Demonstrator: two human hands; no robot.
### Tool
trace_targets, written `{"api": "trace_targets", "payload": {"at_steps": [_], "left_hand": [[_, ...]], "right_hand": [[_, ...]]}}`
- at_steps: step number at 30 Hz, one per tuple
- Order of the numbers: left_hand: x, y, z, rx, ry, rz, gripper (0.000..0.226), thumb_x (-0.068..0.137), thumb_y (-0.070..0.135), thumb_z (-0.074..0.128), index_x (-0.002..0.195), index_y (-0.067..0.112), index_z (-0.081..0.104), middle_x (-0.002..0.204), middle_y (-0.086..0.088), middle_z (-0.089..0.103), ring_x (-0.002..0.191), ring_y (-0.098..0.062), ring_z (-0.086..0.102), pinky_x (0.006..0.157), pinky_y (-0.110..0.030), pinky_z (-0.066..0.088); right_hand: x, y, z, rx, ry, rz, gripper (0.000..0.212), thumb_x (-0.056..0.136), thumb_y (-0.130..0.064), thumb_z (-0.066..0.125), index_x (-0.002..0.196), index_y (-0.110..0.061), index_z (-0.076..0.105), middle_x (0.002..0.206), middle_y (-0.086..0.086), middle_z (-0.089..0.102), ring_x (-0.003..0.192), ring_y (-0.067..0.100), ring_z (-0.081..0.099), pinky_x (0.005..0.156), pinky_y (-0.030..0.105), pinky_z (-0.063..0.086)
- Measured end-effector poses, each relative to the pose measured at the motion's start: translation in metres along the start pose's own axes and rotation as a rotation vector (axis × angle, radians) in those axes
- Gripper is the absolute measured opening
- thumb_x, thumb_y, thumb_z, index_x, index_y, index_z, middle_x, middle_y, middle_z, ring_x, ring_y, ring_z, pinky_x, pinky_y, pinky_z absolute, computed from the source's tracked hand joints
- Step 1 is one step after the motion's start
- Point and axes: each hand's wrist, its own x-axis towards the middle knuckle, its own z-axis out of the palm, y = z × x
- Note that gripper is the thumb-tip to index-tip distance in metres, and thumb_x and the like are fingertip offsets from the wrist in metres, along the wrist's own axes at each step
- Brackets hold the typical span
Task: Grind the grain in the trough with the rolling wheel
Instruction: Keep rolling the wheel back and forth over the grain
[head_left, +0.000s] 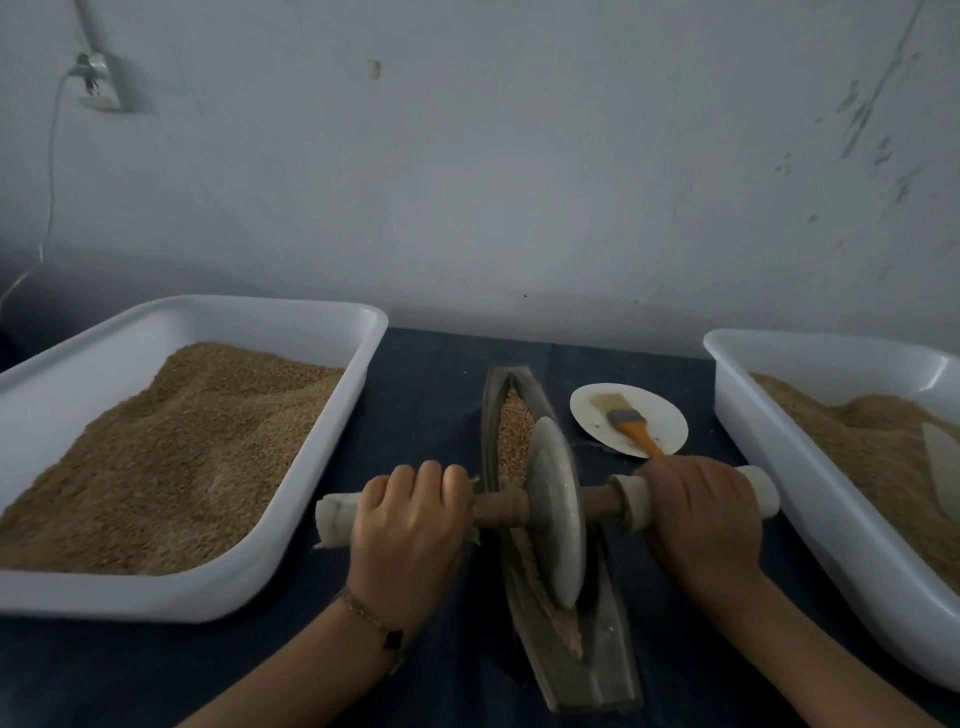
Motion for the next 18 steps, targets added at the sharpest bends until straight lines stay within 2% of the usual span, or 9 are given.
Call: {"api": "trace_targets", "payload": {"at_steps": [4, 9, 11, 13, 16, 18], "left_hand": [[-0.003, -0.001, -0.006, -0.02, 0.044, -0.015, 0.022, 0.071, 0.008, 0.076, 0.061, 0.014, 0.057, 0.055, -0.002, 0.049, 0.046, -0.019, 0.045, 0.045, -0.033, 0.041], [-0.004, 0.001, -0.013, -0.051, 0.033, -0.037, 0.017, 0.067, 0.007, 0.075, 0.065, 0.012, 0.059, 0.058, -0.003, 0.051, 0.048, -0.022, 0.047, 0.047, -0.034, 0.04], [-0.005, 0.002, -0.018, -0.072, 0.011, -0.042, 0.019, 0.065, 0.008, 0.077, 0.065, 0.012, 0.058, 0.058, -0.002, 0.051, 0.049, -0.023, 0.047, 0.047, -0.034, 0.04], [-0.005, 0.002, -0.024, -0.094, -0.004, -0.044, 0.018, 0.065, 0.008, 0.076, 0.065, 0.012, 0.058, 0.058, -0.002, 0.051, 0.049, -0.023, 0.047, 0.047, -0.034, 0.039], [-0.007, 0.001, -0.033, -0.138, -0.038, -0.031, 0.008, 0.07, 0.012, 0.063, 0.066, 0.014, 0.057, 0.059, 0.0, 0.05, 0.049, -0.022, 0.047, 0.048, -0.033, 0.038], [-0.007, -0.001, -0.034, -0.162, -0.06, -0.015, 0.007, 0.071, 0.018, 0.055, 0.064, 0.016, 0.054, 0.058, 0.001, 0.049, 0.048, -0.021, 0.046, 0.047, -0.031, 0.036]], "right_hand": [[0.001, -0.002, -0.005, -0.008, 0.052, -0.025, 0.014, 0.081, -0.011, 0.055, 0.093, -0.011, 0.048, 0.076, 0.014, 0.063, 0.065, 0.03, 0.06, 0.06, 0.038, 0.047], [0.001, -0.005, -0.019, -0.011, 0.026, -0.031, 0.015, 0.081, -0.015, 0.051, 0.095, -0.011, 0.048, 0.077, 0.014, 0.064, 0.067, 0.03, 0.061, 0.063, 0.038, 0.047], [0.004, -0.006, -0.027, 0.002, 0.015, -0.029, 0.017, 0.08, -0.014, 0.051, 0.096, -0.011, 0.048, 0.077, 0.014, 0.064, 0.066, 0.031, 0.062, 0.062, 0.039, 0.048], [0.005, -0.007, -0.033, 0.008, 0.021, -0.017, 0.024, 0.076, -0.01, 0.06, 0.097, -0.011, 0.048, 0.077, 0.014, 0.064, 0.066, 0.032, 0.062, 0.062, 0.04, 0.048], [0.005, -0.009, -0.04, 0.006, -0.002, 0.006, 0.051, 0.055, -0.001, 0.076, 0.096, -0.012, 0.048, 0.076, 0.013, 0.064, 0.065, 0.032, 0.062, 0.062, 0.039, 0.048], [0.004, -0.009, -0.043, 0.007, -0.022, 0.015, 0.054, 0.051, -0.001, 0.077, 0.096, -0.012, 0.049, 0.075, 0.012, 0.064, 0.065, 0.031, 0.061, 0.062, 0.037, 0.047]]}}
